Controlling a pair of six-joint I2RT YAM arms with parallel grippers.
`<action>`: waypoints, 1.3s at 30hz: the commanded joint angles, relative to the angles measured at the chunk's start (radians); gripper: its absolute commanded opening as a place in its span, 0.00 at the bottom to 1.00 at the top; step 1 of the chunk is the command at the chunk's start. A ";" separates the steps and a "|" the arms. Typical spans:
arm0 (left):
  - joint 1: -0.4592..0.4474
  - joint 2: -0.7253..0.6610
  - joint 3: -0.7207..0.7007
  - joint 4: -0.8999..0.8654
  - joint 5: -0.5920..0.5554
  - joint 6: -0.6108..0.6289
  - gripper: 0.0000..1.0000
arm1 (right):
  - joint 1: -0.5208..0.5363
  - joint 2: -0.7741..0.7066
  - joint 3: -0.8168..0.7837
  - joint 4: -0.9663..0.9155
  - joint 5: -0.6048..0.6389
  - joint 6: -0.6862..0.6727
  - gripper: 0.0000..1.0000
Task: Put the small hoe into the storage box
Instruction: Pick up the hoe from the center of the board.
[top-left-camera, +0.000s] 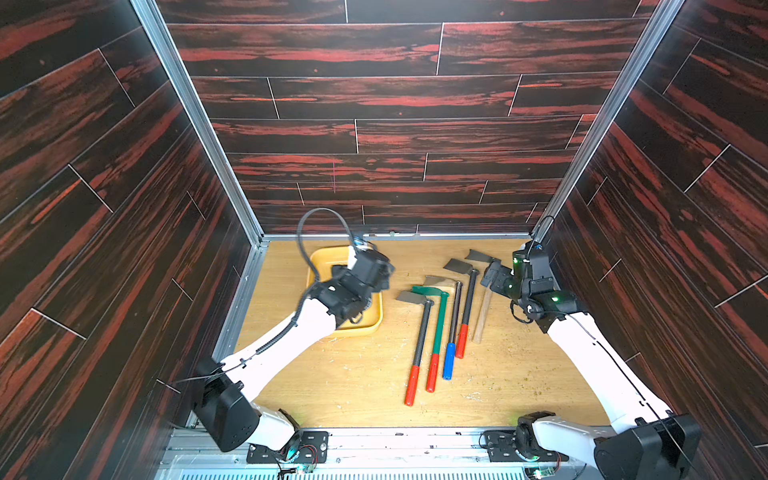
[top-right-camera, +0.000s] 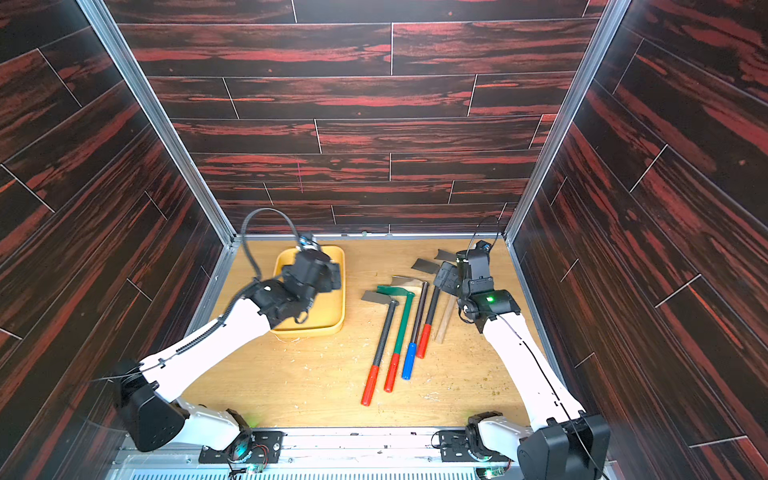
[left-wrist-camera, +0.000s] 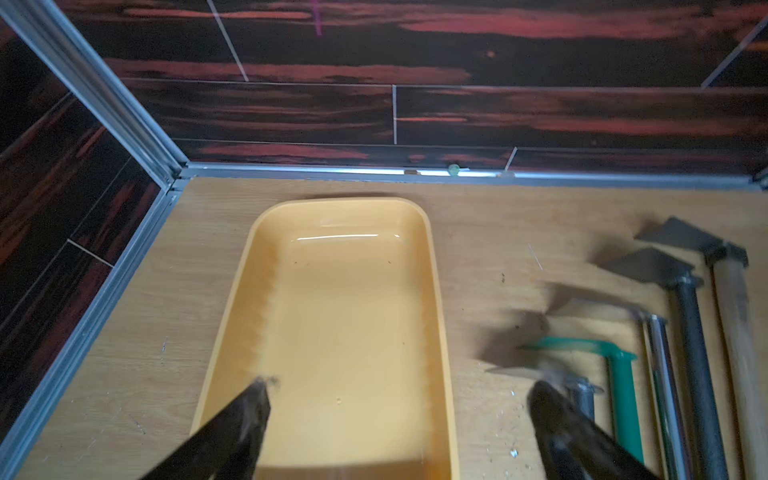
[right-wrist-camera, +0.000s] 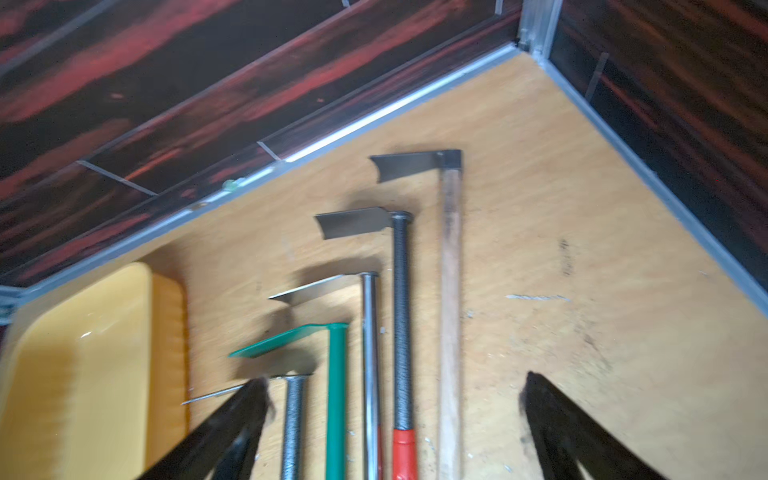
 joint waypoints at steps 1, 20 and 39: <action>-0.028 0.025 0.045 -0.028 -0.100 0.045 1.00 | 0.002 0.027 0.052 -0.103 0.085 0.021 0.98; -0.088 0.198 0.251 -0.293 -0.284 -0.035 1.00 | -0.015 0.047 0.107 -0.201 0.078 0.074 0.99; -0.067 0.245 0.245 -0.212 0.239 -0.084 0.91 | -0.014 -0.008 0.110 -0.222 -0.039 0.008 0.98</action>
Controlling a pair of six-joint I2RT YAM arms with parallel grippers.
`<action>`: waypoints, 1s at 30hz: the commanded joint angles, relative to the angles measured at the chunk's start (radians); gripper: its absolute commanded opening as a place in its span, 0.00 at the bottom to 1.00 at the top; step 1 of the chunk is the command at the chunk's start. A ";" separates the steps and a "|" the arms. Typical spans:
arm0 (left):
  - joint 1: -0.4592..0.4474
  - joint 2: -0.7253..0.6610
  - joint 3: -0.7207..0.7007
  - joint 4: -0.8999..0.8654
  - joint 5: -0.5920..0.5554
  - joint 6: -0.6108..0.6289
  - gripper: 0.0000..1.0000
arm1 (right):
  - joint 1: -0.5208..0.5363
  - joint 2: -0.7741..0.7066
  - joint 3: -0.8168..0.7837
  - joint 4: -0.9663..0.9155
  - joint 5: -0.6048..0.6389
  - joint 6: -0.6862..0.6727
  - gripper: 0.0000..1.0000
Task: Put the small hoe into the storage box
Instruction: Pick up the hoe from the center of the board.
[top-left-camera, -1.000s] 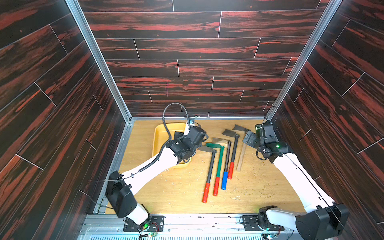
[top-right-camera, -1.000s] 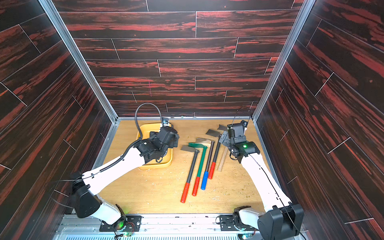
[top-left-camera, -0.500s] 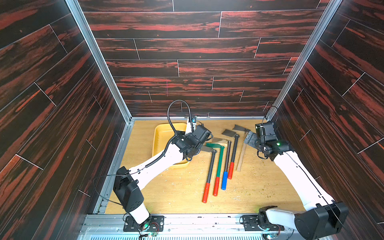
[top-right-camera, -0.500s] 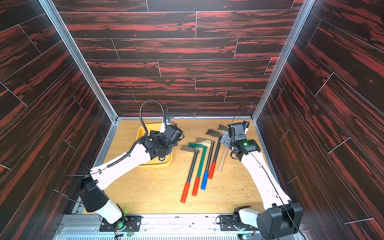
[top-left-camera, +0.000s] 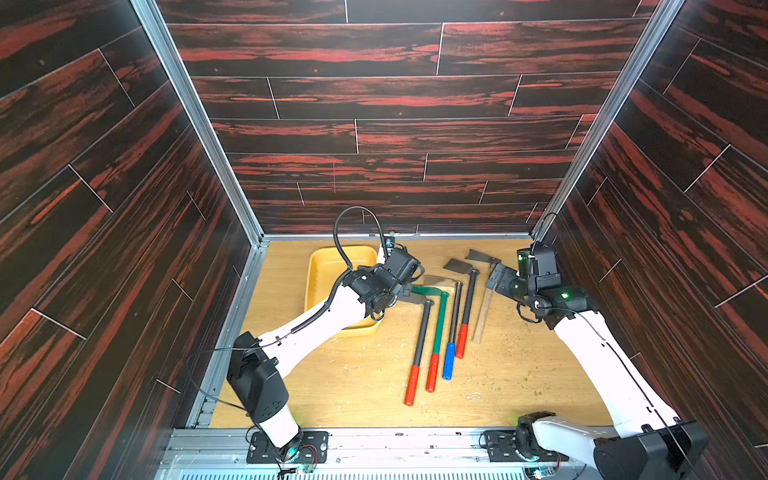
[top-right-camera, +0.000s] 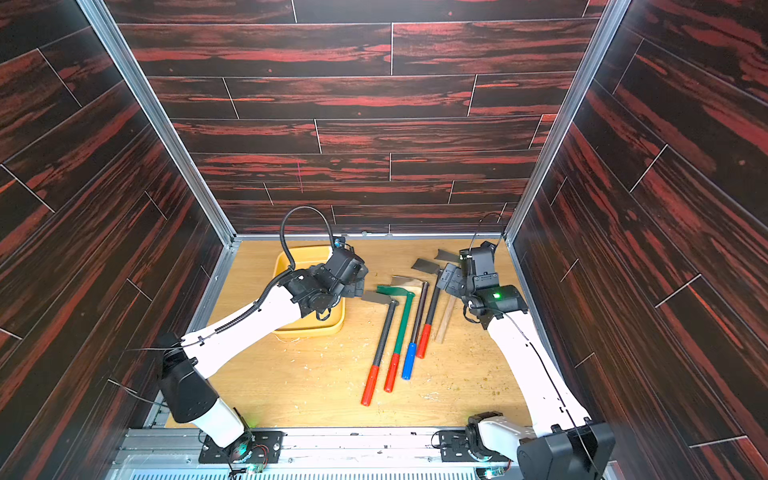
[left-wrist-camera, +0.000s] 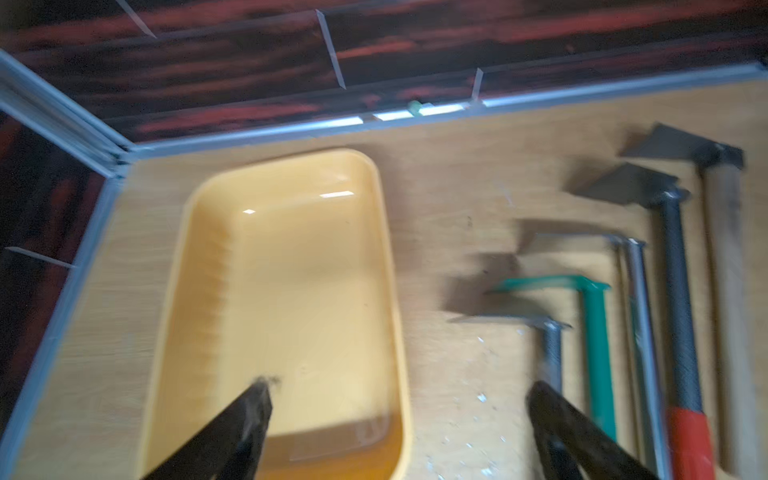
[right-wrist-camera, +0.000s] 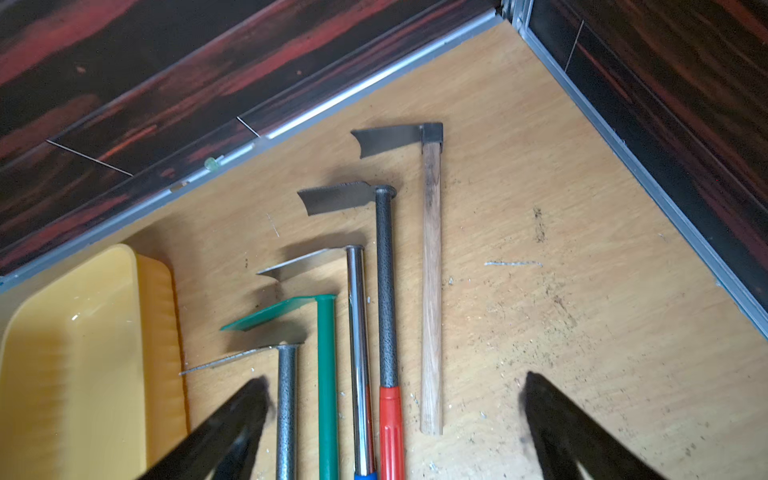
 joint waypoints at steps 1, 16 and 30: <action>-0.005 0.035 0.016 -0.020 0.154 -0.046 0.87 | -0.002 0.004 0.040 -0.064 0.008 -0.002 0.98; -0.058 0.134 -0.010 -0.070 0.310 -0.138 0.63 | -0.004 -0.025 0.080 -0.123 0.019 0.016 0.97; -0.075 0.243 0.009 -0.071 0.411 -0.130 0.57 | -0.057 -0.020 0.065 -0.126 -0.023 0.015 0.95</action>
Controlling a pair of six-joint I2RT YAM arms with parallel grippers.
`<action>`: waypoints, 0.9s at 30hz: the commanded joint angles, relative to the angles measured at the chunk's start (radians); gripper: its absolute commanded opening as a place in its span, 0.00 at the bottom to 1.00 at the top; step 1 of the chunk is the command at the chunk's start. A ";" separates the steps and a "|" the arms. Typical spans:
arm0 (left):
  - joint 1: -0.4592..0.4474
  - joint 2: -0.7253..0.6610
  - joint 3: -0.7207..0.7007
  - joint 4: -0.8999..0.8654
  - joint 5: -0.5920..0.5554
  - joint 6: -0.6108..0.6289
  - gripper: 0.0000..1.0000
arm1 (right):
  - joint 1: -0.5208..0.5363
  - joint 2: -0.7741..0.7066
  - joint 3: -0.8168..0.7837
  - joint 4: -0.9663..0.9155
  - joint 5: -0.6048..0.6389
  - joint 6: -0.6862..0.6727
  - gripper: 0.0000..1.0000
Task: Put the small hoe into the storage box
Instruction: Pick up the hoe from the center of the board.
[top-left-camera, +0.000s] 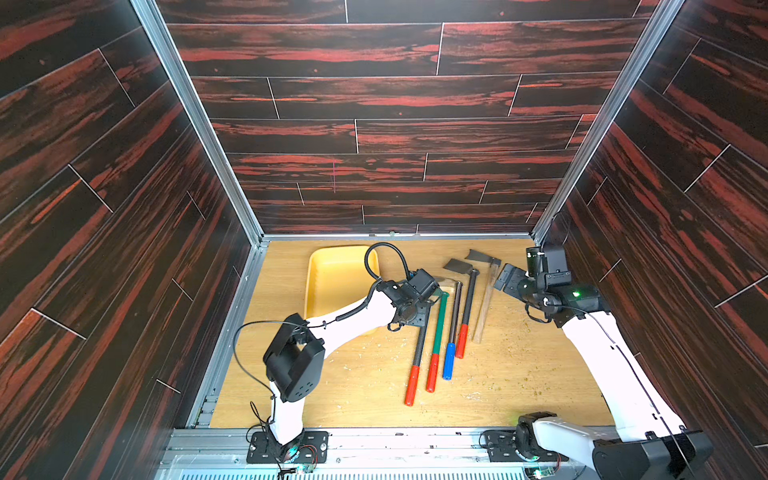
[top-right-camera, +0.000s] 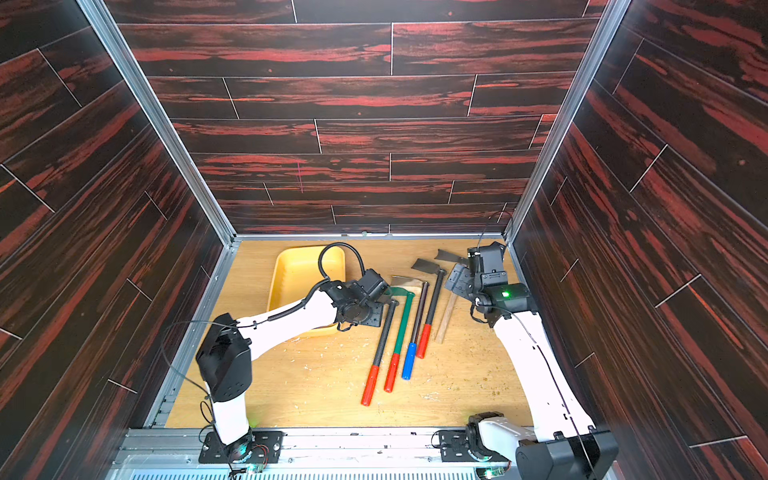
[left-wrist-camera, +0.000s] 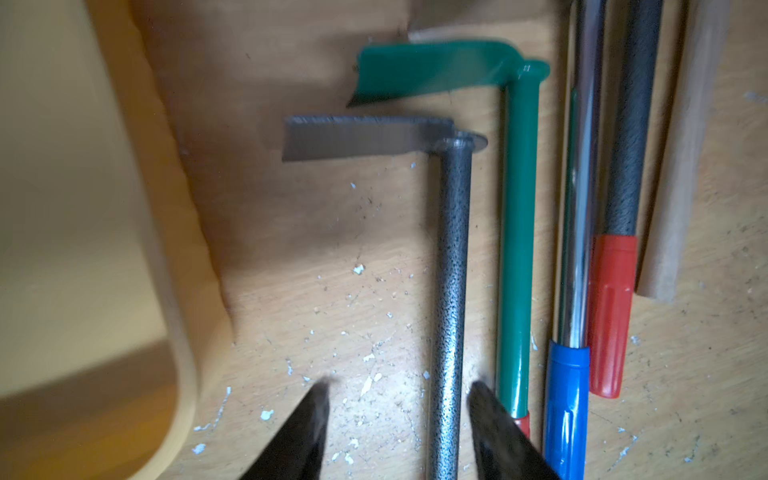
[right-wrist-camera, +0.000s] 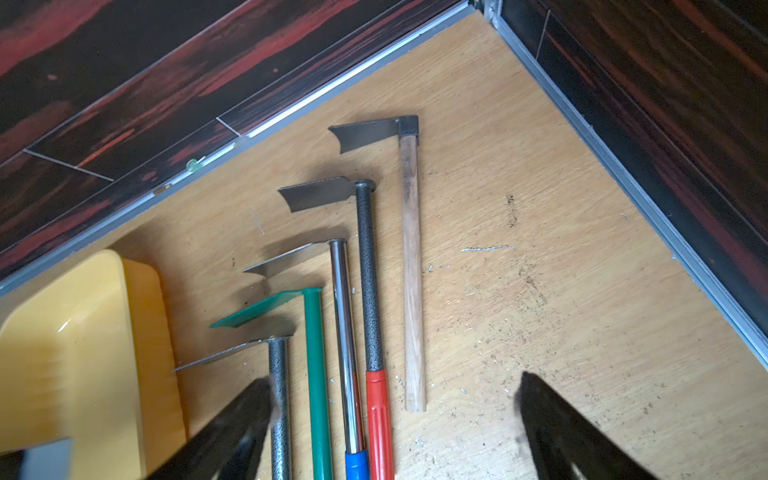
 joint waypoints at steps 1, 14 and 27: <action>-0.016 0.030 0.022 -0.031 0.039 0.002 0.56 | -0.010 -0.004 0.005 -0.024 -0.014 0.005 0.95; -0.029 0.131 0.089 -0.036 0.110 0.022 0.52 | -0.030 -0.002 -0.013 -0.012 -0.021 0.004 0.94; -0.030 0.223 0.184 -0.087 0.106 0.045 0.50 | -0.044 0.001 -0.024 0.001 -0.029 0.003 0.94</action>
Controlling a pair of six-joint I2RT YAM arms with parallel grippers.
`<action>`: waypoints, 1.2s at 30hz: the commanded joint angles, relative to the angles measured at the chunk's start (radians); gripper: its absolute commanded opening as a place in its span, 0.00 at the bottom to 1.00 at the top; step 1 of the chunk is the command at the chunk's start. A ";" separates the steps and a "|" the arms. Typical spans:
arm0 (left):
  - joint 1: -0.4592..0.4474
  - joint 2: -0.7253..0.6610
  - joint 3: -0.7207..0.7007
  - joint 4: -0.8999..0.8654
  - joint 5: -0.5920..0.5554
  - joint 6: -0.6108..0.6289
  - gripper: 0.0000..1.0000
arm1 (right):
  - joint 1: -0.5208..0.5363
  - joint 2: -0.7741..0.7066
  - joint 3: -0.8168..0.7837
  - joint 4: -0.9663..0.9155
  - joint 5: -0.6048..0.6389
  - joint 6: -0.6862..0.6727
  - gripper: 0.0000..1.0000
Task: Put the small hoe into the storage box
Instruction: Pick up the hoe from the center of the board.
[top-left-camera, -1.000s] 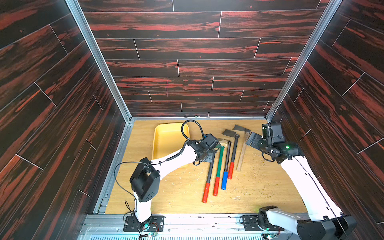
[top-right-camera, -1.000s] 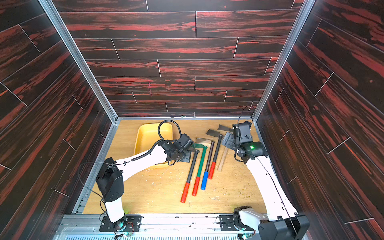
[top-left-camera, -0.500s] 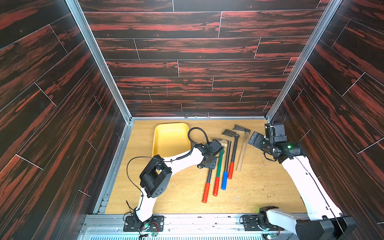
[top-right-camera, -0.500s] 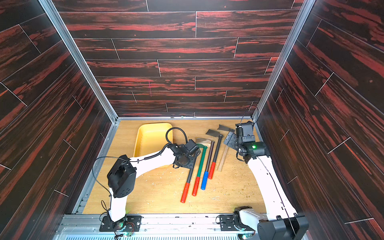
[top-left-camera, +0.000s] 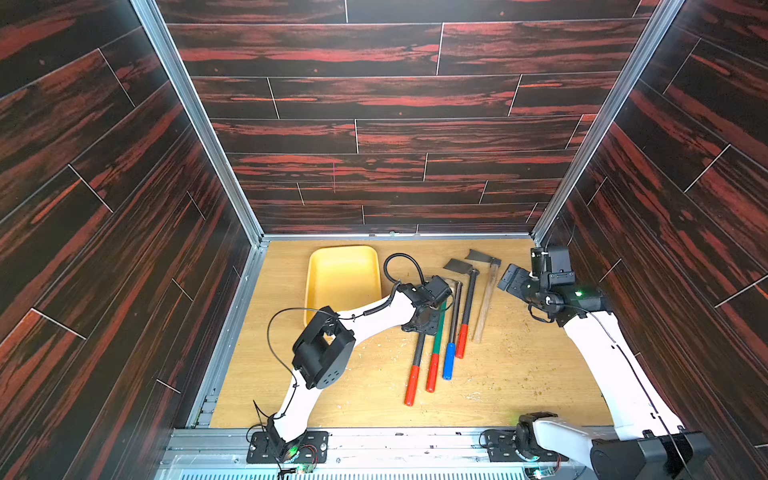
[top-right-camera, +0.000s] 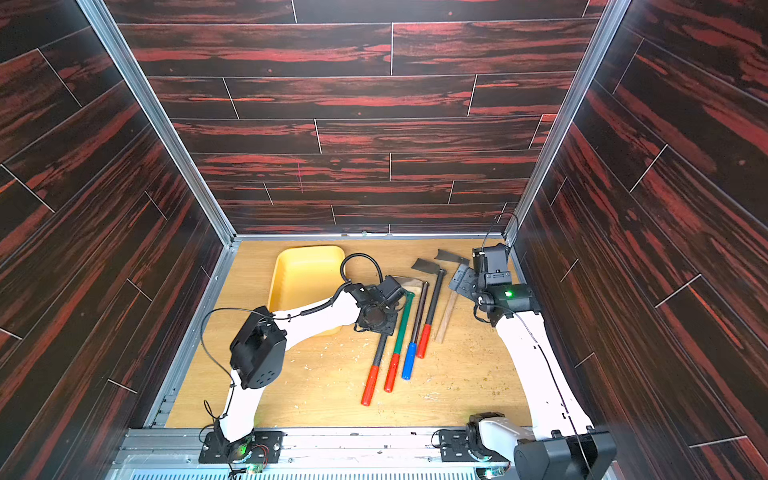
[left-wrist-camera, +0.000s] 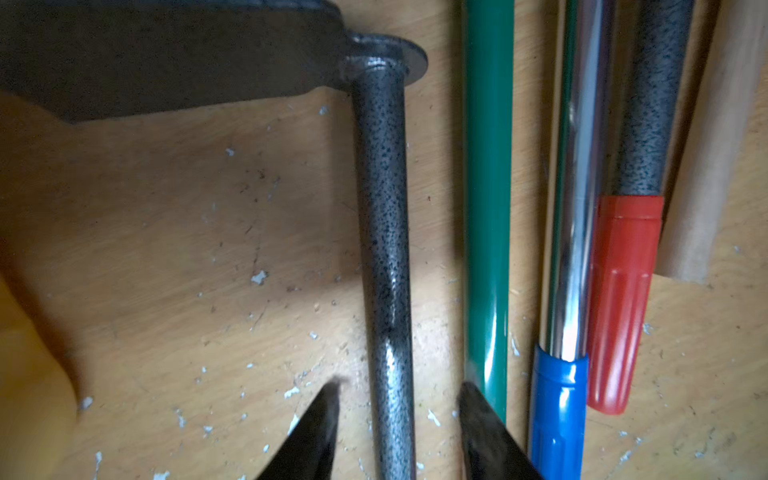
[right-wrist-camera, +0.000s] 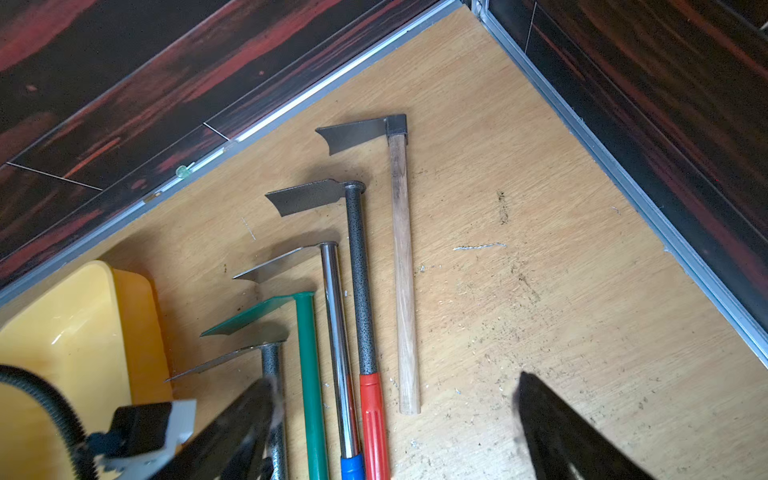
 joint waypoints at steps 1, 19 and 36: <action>-0.003 0.019 0.037 -0.058 -0.002 0.016 0.50 | -0.005 0.002 -0.013 -0.001 -0.010 0.002 0.94; 0.009 0.095 0.066 -0.072 0.011 0.021 0.47 | -0.024 -0.001 -0.029 0.021 -0.040 0.002 0.93; 0.024 0.126 0.072 -0.062 0.001 0.027 0.45 | -0.030 -0.005 -0.043 0.031 -0.053 0.005 0.93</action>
